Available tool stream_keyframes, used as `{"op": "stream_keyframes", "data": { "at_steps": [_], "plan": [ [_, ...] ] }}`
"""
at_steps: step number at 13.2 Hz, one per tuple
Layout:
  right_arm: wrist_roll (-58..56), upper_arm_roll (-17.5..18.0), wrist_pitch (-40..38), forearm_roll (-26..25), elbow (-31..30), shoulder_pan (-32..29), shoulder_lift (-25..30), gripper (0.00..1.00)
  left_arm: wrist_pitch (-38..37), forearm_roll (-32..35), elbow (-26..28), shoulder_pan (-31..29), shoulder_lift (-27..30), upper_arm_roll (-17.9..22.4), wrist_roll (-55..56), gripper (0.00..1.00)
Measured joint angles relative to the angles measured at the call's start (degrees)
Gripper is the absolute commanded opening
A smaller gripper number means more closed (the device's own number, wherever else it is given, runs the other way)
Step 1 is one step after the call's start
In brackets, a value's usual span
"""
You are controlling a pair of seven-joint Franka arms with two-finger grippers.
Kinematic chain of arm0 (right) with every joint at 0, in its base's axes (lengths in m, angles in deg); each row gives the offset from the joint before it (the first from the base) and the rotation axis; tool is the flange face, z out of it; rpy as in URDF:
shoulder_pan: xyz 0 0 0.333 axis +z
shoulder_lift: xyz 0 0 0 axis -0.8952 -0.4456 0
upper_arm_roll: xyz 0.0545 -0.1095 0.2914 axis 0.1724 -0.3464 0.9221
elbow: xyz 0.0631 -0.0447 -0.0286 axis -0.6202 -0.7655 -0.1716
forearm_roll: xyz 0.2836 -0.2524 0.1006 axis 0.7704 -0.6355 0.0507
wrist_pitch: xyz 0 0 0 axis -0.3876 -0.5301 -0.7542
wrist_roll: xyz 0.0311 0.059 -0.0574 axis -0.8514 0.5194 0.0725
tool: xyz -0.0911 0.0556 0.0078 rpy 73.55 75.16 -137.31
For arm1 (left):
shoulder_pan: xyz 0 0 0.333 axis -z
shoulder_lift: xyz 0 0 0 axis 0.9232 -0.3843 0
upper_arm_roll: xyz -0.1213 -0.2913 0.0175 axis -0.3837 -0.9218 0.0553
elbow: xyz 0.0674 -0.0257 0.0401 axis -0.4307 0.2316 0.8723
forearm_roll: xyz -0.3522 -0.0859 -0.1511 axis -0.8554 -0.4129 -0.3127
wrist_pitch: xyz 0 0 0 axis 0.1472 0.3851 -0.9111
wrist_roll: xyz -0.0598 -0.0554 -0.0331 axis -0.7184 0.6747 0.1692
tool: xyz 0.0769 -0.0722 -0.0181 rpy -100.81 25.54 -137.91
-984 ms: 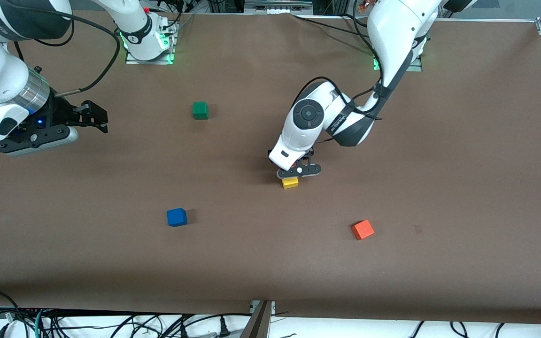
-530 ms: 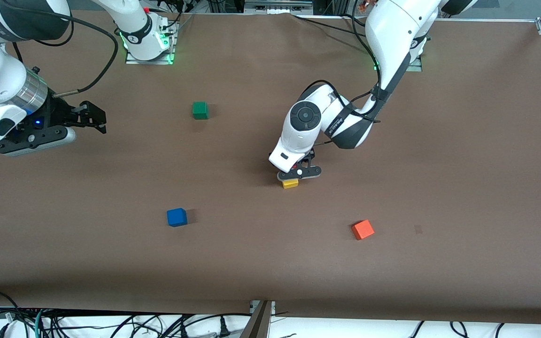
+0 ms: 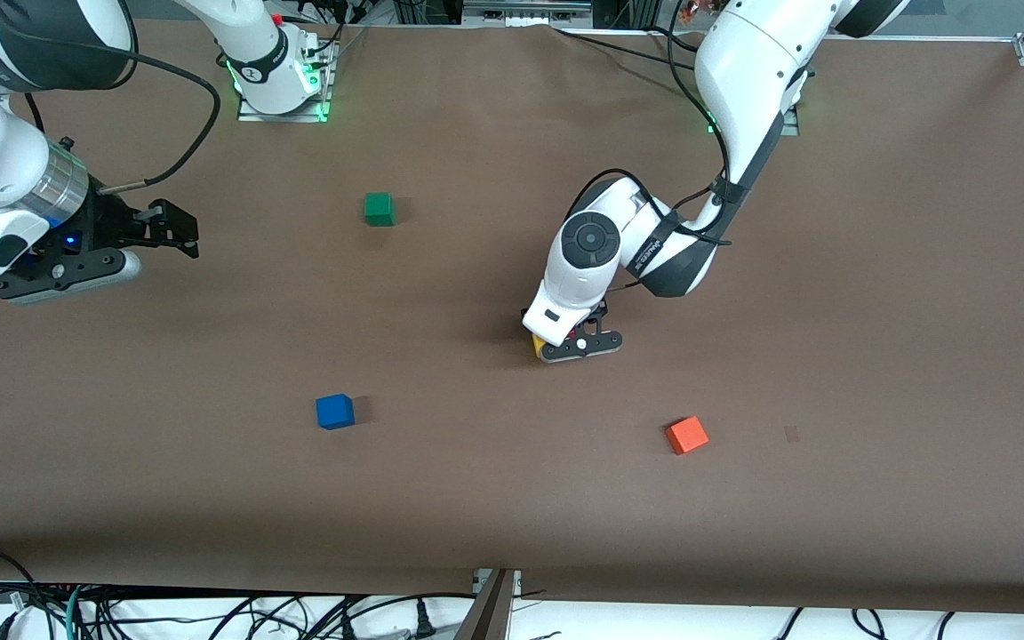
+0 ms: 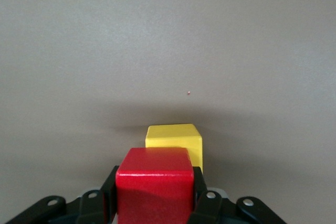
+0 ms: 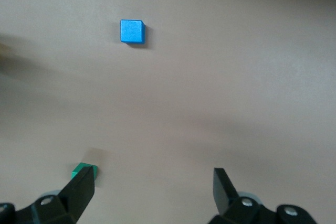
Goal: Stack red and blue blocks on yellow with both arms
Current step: 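Lower the red cube onto the yellow cube and open the left gripper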
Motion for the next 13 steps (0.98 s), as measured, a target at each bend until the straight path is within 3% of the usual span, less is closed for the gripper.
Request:
{"op": "stream_keyframes", "data": {
  "at_steps": [13],
  "plan": [
    [0.04,-0.01,1.33,0.00,-0.01,-0.91,-1.14,1.00,-0.58,0.00,-2.43,0.52,-1.51,0.00,0.18,0.00]
  ]
}}
